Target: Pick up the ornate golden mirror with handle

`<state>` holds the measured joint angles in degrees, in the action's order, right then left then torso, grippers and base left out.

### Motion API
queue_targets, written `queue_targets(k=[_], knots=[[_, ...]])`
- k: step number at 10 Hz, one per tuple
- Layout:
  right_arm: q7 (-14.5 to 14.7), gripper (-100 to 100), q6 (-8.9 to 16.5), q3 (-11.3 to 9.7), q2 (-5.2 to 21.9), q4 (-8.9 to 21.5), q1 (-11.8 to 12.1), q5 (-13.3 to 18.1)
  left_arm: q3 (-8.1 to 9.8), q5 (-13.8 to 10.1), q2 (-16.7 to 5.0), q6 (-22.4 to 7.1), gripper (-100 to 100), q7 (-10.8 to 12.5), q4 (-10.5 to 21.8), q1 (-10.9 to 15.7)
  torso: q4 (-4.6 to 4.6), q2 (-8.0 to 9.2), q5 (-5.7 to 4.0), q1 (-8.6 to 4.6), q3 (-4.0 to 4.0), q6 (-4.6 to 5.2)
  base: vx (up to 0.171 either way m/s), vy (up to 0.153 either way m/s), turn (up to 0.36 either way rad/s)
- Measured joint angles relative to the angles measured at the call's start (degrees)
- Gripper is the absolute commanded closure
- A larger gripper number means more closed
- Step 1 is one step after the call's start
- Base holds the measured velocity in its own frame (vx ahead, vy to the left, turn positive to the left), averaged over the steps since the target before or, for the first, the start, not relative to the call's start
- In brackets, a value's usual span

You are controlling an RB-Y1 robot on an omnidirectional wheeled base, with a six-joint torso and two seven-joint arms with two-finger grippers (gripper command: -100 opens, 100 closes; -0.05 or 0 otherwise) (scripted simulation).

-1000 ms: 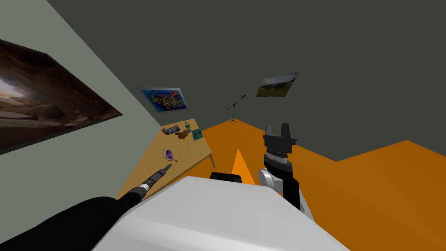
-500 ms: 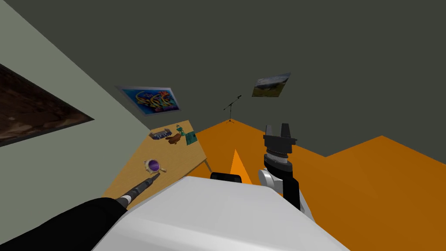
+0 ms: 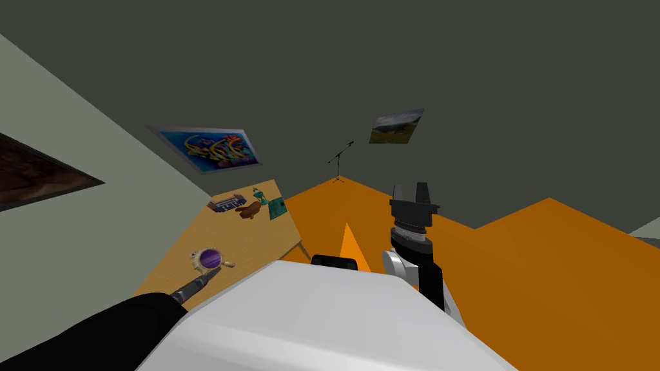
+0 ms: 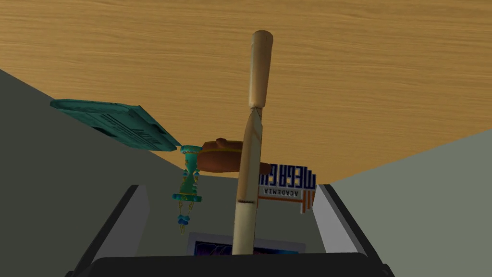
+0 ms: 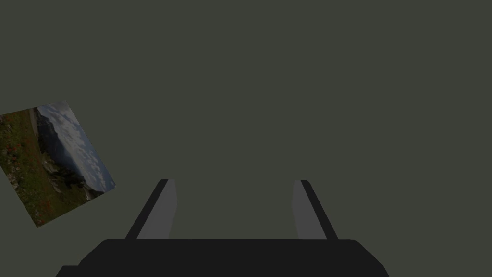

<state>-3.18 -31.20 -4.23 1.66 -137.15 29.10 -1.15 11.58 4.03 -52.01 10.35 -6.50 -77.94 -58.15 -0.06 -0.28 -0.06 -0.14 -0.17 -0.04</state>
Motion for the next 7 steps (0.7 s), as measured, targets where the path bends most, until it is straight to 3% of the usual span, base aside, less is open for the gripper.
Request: queue_targets(k=[4,5,6,7], knots=[[0.0,0,0.0,0.0,0.0,0.0,0.0,0.0,-0.78,0.5,-2.1,-0.4,-100,1.7,5.6,-0.9,0.04,0.16,0.04,0.13,0.09,-0.01,0.086,0.003,-0.042],[0.0,0,0.0,0.0,0.0,0.0,0.0,0.0,-0.77,0.5,-2.1,-0.4,0,1.7,5.7,-0.9,0.06,0.3,0.04,0.12,0.17,-0.01,0.008,0.001,0.0],[0.0,0,0.0,0.0,0.0,0.0,0.0,0.0,-0.77,0.5,-2.1,-0.4,-100,1.7,5.7,-0.9,0.1,0.45,0.04,0.1,0.25,-0.02,-0.031,0.01,-0.011],[0.0,0,0.0,0.0,0.0,0.0,0.0,0.0,-1.22,0.4,-2.6,-1.1,-100,2.0,5.3,-0.4,0.13,0.6,0.04,0.13,0.34,-0.01,-0.073,0.028,-0.024]])
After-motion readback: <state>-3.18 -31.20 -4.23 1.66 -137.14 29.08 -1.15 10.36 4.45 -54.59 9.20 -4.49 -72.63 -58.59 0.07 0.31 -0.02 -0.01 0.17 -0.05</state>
